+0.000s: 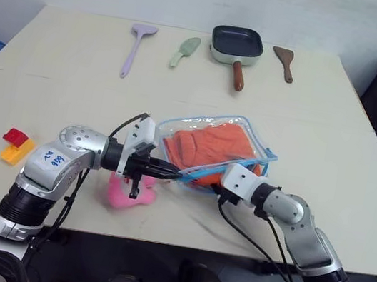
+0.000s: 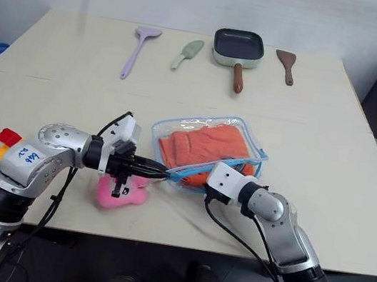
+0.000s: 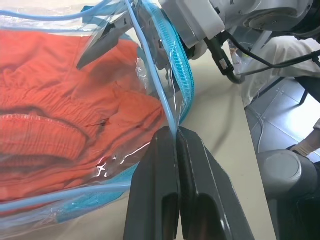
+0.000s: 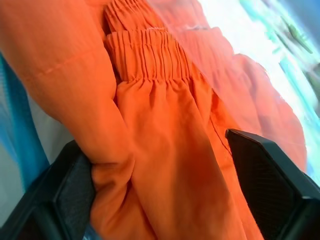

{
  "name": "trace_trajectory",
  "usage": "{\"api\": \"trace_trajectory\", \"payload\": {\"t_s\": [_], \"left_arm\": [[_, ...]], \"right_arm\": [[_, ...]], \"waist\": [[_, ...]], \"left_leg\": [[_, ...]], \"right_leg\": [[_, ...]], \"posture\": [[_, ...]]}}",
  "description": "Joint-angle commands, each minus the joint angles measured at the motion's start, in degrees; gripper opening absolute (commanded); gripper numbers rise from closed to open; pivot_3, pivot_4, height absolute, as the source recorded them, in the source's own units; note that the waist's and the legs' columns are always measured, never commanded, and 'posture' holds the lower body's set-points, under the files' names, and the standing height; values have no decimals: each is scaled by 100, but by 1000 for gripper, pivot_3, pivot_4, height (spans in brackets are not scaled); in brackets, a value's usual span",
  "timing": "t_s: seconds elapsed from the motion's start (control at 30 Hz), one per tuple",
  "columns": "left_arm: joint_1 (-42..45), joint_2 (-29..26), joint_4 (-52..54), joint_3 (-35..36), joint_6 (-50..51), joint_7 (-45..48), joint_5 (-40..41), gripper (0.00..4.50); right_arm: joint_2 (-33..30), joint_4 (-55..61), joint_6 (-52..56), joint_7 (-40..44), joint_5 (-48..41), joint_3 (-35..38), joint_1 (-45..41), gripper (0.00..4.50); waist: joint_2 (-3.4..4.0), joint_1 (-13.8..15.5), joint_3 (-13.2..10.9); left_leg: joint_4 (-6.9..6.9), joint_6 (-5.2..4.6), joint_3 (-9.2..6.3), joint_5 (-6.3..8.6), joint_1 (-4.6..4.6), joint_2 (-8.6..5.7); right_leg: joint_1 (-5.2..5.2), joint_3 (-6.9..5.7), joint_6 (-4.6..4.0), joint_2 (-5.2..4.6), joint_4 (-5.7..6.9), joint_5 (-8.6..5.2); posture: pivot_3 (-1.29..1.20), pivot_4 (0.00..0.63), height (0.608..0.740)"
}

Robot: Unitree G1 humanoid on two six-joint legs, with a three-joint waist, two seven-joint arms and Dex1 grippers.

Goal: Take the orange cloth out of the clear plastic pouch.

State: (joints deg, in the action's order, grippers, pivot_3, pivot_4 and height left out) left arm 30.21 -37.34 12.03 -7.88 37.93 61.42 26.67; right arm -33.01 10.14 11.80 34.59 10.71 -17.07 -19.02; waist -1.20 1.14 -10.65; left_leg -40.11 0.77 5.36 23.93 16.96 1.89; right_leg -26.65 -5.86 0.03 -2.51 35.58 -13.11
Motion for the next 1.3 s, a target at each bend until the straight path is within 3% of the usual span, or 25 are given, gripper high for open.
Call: {"api": "trace_trajectory", "payload": {"t_s": [0.03, 0.4, 0.67, 0.93, 1.3], "left_arm": [[53, -83, 121, 117, -132, 50, 27, 0], [54, -57, 75, 91, -228, 31, 5, 0], [70, 31, -167, -79, -620, -246, -489, 0], [422, 399, -691, 35, -675, -722, -658, 0], [753, 603, -1671, -81, -1488, -1171, -1427, 0]], "right_arm": [[-58, -476, 211, -10, 147, 56, 196, 3610], [-30, -679, 342, 370, -26, -60, 228, 20], [-507, 230, 229, 1297, -545, 98, 580, 20], [-2119, 1346, -1108, 2509, -379, -19, 1199, 20], [-2539, 1690, -2194, 2849, -930, 567, 1633, 20]], "waist": [[-1, 0, 1], [-1, -4, 1], [-4, 22, 2], [-5, 24, 3], [-8, 27, 2]], "left_leg": [[0, 0, -2, 0, -2, 1], [0, 0, -3, 0, -2, 3], [0, -2, -8, 1, -1, 3], [5, -9, -13, 5, 2, -5], [5, -7, -11, 4, 2, -3]], "right_leg": [[3, 0, 0, 0, -1, 0], [4, -1, 1, 0, 0, 0], [7, -6, 3, -2, -3, -1], [8, -9, 13, 1, -12, -5], [8, -11, 13, 1, -13, -5]], "posture": [[0, 150, 740], [0, 150, 740], [0, 150, 740], [0, 150, 740], [0, 150, 740]]}}
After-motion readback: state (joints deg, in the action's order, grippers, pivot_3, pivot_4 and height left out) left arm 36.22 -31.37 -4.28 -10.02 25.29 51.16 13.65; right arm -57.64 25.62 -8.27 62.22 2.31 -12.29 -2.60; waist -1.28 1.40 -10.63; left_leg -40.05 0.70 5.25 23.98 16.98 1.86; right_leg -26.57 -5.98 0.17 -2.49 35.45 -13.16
